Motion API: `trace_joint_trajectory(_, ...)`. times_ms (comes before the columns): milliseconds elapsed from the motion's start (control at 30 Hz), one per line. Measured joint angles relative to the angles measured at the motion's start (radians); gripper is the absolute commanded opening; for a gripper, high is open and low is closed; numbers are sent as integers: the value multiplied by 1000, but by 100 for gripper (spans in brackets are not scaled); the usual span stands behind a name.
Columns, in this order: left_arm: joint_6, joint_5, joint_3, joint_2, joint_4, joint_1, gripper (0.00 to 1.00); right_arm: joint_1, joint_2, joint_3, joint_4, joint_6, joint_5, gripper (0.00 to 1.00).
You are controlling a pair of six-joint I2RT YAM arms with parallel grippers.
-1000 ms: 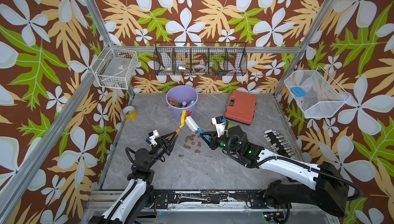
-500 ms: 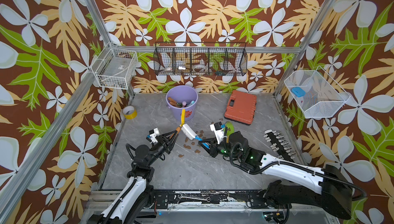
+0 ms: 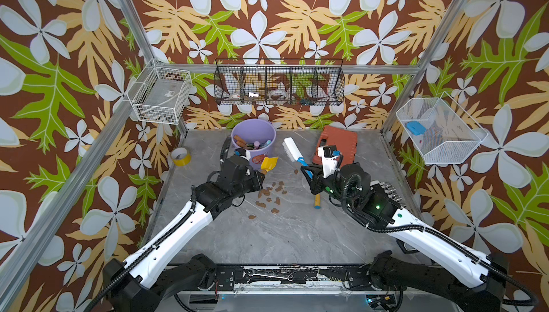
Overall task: Brush the soil off the hand trowel and place it into the bucket
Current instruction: Brush off the soil from the hand trowel.
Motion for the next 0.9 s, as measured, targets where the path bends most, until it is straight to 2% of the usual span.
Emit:
trace_joint_trajectory(67, 62, -94, 13, 18, -51, -53, 0, 0, 43, 17, -24, 0, -26, 0)
trace_joint_trajectory(200, 146, -211, 6, 13, -106, -86, 0, 1, 158, 63, -95, 0, -116, 0)
trace_joint_trajectory(500, 235, -335, 6, 24, -136, -172, 0, 6, 285, 135, -182, -20, -286, 0)
trace_joint_trajectory(700, 257, -400, -5, 42, -150, -235, 0, -20, 368, 190, -244, -43, -289, 0)
trace_joint_trajectory(900, 270, -417, -33, -6, -147, -239, 0, -93, 332, 192, -269, -50, -227, 0)
